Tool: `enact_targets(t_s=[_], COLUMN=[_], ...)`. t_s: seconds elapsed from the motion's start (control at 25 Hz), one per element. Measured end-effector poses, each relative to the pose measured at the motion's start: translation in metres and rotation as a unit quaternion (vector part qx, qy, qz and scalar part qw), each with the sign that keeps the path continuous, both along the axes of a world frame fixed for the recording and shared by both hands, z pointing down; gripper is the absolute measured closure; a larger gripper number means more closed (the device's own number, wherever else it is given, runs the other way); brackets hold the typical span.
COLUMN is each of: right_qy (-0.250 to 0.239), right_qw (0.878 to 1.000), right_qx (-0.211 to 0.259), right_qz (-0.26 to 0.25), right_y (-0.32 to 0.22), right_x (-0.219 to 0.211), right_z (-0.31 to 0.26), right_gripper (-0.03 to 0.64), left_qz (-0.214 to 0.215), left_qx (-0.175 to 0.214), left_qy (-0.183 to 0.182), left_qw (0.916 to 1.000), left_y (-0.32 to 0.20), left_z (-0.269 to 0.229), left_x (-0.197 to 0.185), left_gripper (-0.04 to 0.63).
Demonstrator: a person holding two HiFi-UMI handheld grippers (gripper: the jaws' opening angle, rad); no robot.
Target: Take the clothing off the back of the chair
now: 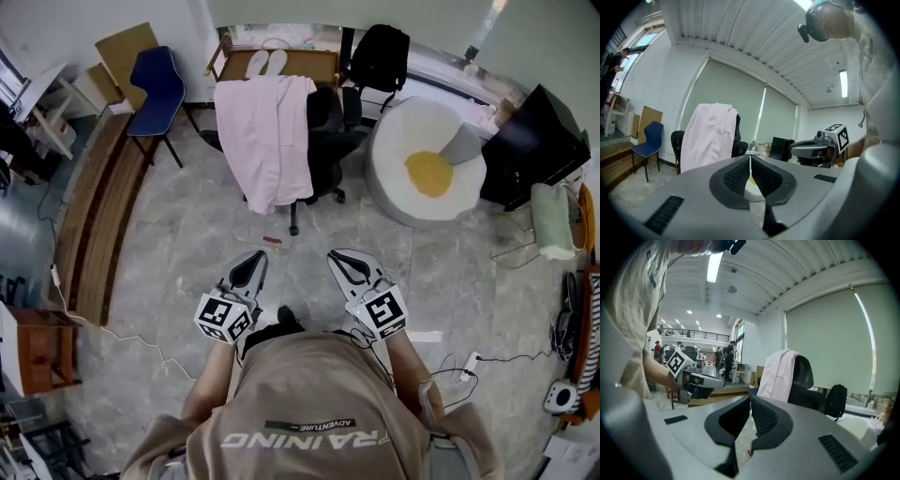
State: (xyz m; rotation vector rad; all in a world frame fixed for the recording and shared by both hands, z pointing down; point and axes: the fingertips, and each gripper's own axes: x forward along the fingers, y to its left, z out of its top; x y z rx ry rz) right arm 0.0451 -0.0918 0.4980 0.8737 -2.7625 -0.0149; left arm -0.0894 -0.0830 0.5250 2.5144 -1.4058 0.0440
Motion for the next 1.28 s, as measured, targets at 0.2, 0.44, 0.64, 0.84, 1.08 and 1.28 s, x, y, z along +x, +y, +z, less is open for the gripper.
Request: enact_targets(t_s=[0.2, 0.44, 0.64, 0.84, 1.08, 1.28], right_qy=[0.007, 0.004, 0.002, 0.007, -0.001, 0.009], right_qw=[1.0, 1.0, 1.0, 0.999, 0.999, 0.999], right_qx=[-0.008, -0.018, -0.019, -0.023, -0.03, -0.034], right_qz=[0.01, 0.019, 0.025, 0.029, 0.024, -0.002], right_y=[-0.014, -0.03, -0.042, -0.051, -0.075, -0.103], right_x=[-0.018, -0.044, -0.06, -0.064, -0.056, -0.044], right_z=[0.008, 0.015, 0.017, 0.021, 0.021, 0.024], right_gripper=[0.581, 0.581, 0.581, 0.581, 0.581, 0.581], left_qz=[0.025, 0.043, 0.046, 0.048, 0.039, 0.018], left_qx=[-0.001, -0.001, -0.009, -0.014, -0.022, -0.025], left_qy=[-0.001, -0.005, 0.004, 0.006, 0.011, 0.022], left_qw=[0.9997, 0.9991, 0.9989, 0.9987, 0.999, 0.9993], left_y=[-0.021, -0.038, -0.048, -0.059, -0.082, -0.104], left_z=[0.0, 0.002, 0.008, 0.008, 0.011, 0.008], left_x=[-0.011, -0.031, -0.049, -0.052, -0.046, -0.034], left_gripper=[0.574, 0.574, 0.574, 0.574, 0.574, 0.574])
